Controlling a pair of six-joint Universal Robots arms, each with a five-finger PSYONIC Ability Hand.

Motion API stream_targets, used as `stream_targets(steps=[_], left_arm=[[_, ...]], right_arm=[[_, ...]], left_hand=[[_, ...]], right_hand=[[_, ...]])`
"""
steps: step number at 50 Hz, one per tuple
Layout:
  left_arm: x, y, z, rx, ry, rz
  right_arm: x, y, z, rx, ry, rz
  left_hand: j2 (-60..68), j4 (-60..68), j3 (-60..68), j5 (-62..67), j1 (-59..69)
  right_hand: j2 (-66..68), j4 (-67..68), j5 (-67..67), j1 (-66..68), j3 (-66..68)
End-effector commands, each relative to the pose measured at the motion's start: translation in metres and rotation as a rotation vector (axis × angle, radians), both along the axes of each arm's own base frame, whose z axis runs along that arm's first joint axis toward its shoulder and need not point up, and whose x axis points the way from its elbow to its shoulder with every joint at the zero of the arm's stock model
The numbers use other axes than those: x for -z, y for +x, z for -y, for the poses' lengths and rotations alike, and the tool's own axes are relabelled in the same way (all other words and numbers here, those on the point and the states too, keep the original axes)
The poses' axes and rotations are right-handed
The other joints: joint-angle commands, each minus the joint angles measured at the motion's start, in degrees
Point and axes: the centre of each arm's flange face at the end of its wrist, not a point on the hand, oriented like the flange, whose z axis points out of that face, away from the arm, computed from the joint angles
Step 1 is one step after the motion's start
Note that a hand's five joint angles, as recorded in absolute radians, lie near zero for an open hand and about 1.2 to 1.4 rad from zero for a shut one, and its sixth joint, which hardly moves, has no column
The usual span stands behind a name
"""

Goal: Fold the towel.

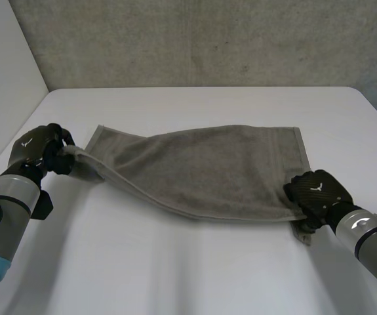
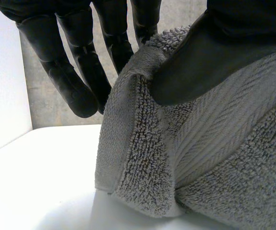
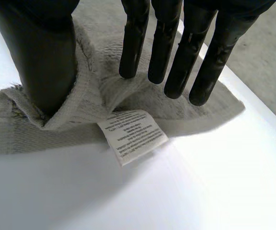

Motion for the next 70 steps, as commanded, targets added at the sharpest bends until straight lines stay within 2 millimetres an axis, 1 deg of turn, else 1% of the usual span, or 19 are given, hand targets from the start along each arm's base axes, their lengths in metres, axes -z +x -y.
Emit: stream_targets(steps=[1, 5, 7, 15, 16, 17, 18, 19, 32, 41, 46, 47, 49, 52, 54, 55, 59, 64, 70], left_arm=[[0.001, 0.002, 0.0, -0.005, 0.002, 0.004], [0.001, 0.001, 0.0, -0.003, -0.002, 0.008], [0.001, 0.001, 0.0, -0.003, -0.004, 0.008], [0.001, 0.002, 0.0, -0.005, -0.005, 0.008], [0.001, 0.002, 0.0, -0.005, -0.005, 0.008], [0.001, 0.002, 0.0, -0.005, -0.005, 0.008], [0.001, 0.001, 0.0, -0.003, -0.005, 0.008], [0.001, 0.002, 0.0, -0.005, -0.005, 0.008], [0.001, 0.002, 0.001, -0.003, -0.005, 0.007], [0.002, 0.002, 0.0, -0.002, -0.002, 0.009], [0.002, 0.002, 0.0, -0.002, -0.002, 0.009], [0.001, 0.002, 0.001, -0.002, -0.004, 0.009], [0.001, 0.002, 0.0, -0.002, -0.004, 0.01], [-0.001, 0.0, -0.001, 0.003, -0.011, 0.013], [-0.018, 0.001, -0.005, 0.006, -0.054, 0.013], [-0.018, 0.001, -0.005, 0.006, -0.055, 0.013], [-0.051, 0.002, -0.023, 0.011, -0.149, 0.023], [-0.074, 0.003, -0.05, 0.019, -0.218, 0.044], [-0.063, 0.006, -0.081, 0.05, -0.196, 0.104]], right_arm=[[-0.003, -0.008, 0.005, 0.058, 0.014, 0.03], [-0.005, -0.012, 0.008, 0.075, 0.017, 0.048], [-0.012, -0.016, 0.013, 0.093, -0.01, 0.073], [-0.051, -0.019, 0.01, 0.094, -0.261, 0.102], [-0.056, -0.02, 0.01, 0.103, -0.287, 0.109], [-0.056, -0.02, 0.01, 0.104, -0.288, 0.109], [-0.055, -0.018, 0.008, 0.105, -0.27, 0.122], [-0.055, -0.018, 0.008, 0.105, -0.27, 0.122], [-0.003, -0.02, 0.016, 0.119, 0.043, 0.072], [0.006, -0.02, 0.019, 0.125, 0.09, 0.068], [0.004, -0.021, 0.021, 0.126, 0.084, 0.069], [0.001, -0.021, 0.021, 0.127, 0.078, 0.07], [-0.003, -0.021, 0.02, 0.124, 0.067, 0.068], [-0.034, -0.02, 0.013, 0.102, -0.025, 0.084], [-0.083, -0.018, 0.0, 0.084, -0.2, 0.106], [-0.083, -0.018, 0.0, 0.083, -0.201, 0.106], [-0.141, -0.018, -0.021, 0.044, -0.413, 0.129], [-0.154, -0.028, -0.029, 0.042, -0.441, 0.112], [-0.139, -0.046, -0.033, 0.022, -0.317, -0.012]], left_hand=[[-5.99, -6.71, -8.82, -15.81, -3.21], [-5.99, -6.71, -8.82, -15.81, -3.21], [-5.99, -6.71, -8.82, -15.81, -3.21], [-5.99, -6.71, -8.82, -15.81, -3.21], [-5.99, -6.71, -8.82, -15.81, -3.21], [-5.99, -6.71, -8.82, -15.81, -3.21], [-5.99, -6.71, -8.82, -15.81, -3.21], [-5.99, -6.71, -8.82, -15.81, -3.21], [-5.99, -6.71, -8.82, -15.81, -3.21], [-5.99, -6.71, -8.82, -15.81, -3.21], [-5.99, -6.71, -8.82, -15.81, -3.21], [-5.99, -6.71, -8.82, -15.81, -3.21], [-5.99, -6.71, -8.82, -15.81, -3.21], [-5.99, -6.71, -8.82, -15.81, -3.21], [-5.99, -6.71, -8.82, -15.81, -3.21], [-5.99, -6.71, -8.82, -15.81, -3.21], [-5.99, -6.71, -8.82, -15.81, -3.21], [-5.99, -6.71, -8.82, -15.81, -3.21], [-5.99, -6.71, -8.82, -15.81, -3.21]], right_hand=[[2.25, 3.62, 4.94, 3.88, 3.38], [16.58, 17.95, 19.27, 18.21, 17.71], [40.69, 42.07, 43.39, 42.33, 41.83], [41.58, 42.96, 44.28, 43.22, 42.71], [25.99, 27.36, 28.68, 27.62, 27.12], [25.83, 27.2, 28.53, 27.47, 26.96], [1.68, 3.06, 4.38, 3.32, 2.82], [1.44, 2.81, 4.13, 3.07, 2.57], [4.47, 5.84, 7.16, 6.1, 5.6], [6.82, 8.2, 9.52, 8.46, 7.95], [31.38, 32.76, 34.08, 33.02, 32.51], [41.48, 42.85, 44.18, 43.12, 42.61], [41.58, 42.96, 44.28, 43.22, 42.71], [41.58, 42.96, 44.28, 43.22, 42.71], [41.58, 42.96, 44.28, 43.22, 42.71], [41.58, 42.96, 44.28, 43.22, 42.71], [41.58, 42.96, 44.28, 43.22, 42.71], [41.58, 42.96, 44.28, 43.22, 42.71], [41.58, 42.96, 44.28, 43.22, 42.71]])
